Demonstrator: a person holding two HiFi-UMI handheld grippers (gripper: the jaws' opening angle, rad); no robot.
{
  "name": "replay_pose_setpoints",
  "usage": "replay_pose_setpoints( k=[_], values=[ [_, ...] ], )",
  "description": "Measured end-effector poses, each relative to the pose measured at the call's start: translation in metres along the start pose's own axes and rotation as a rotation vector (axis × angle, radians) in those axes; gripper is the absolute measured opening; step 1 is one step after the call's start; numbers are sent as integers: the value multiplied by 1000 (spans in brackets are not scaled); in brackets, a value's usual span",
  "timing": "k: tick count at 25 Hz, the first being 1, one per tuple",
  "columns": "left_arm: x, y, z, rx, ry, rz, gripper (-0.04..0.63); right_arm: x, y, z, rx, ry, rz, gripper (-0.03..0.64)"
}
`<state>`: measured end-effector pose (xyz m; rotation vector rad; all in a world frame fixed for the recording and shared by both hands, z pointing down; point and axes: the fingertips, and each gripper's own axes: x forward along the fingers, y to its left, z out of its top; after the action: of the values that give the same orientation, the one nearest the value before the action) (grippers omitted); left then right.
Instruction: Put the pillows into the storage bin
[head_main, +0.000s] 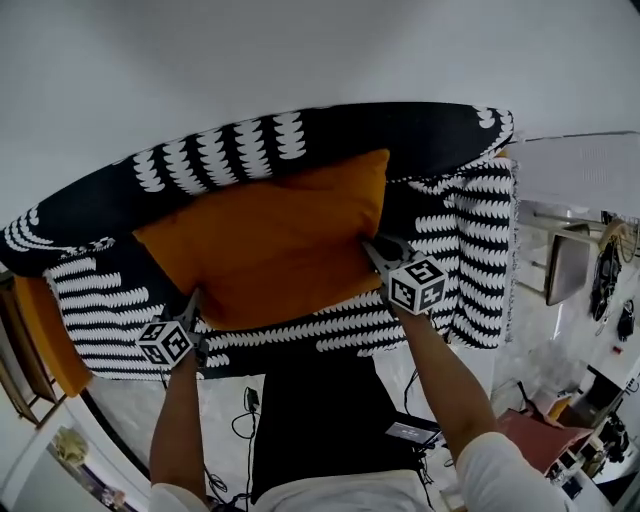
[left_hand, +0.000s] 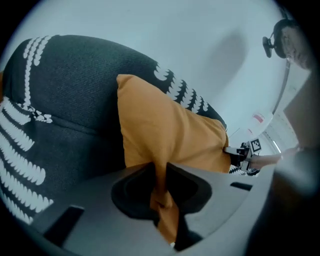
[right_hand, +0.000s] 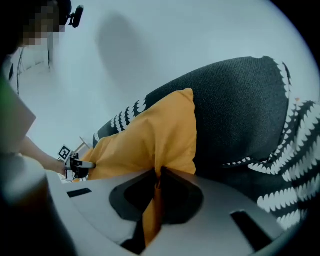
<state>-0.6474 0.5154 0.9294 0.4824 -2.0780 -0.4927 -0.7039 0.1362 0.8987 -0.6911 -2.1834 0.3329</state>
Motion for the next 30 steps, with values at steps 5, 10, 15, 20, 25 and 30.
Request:
replay_pose_setpoints(
  k=[5, 10, 15, 20, 25, 30],
  values=[
    [-27, -24, 13, 104, -21, -24, 43, -32, 19, 2, 24, -51, -30, 37],
    [-72, -66, 49, 190, -59, -94, 43, -100, 56, 28, 51, -168, -89, 37],
    [-120, -129, 104, 278, -130, -169, 43, -190, 97, 73, 41, -318, -167, 37],
    [-169, -217, 155, 416, -221, -255, 43, -298, 131, 108, 17, -472, -240, 37],
    [-204, -310, 193, 536, -285, -361, 43, -396, 148, 121, 12, -608, -314, 37],
    [-234, -402, 196, 625, -314, -478, 43, -493, 165, 101, 16, -720, -398, 37]
  ],
)
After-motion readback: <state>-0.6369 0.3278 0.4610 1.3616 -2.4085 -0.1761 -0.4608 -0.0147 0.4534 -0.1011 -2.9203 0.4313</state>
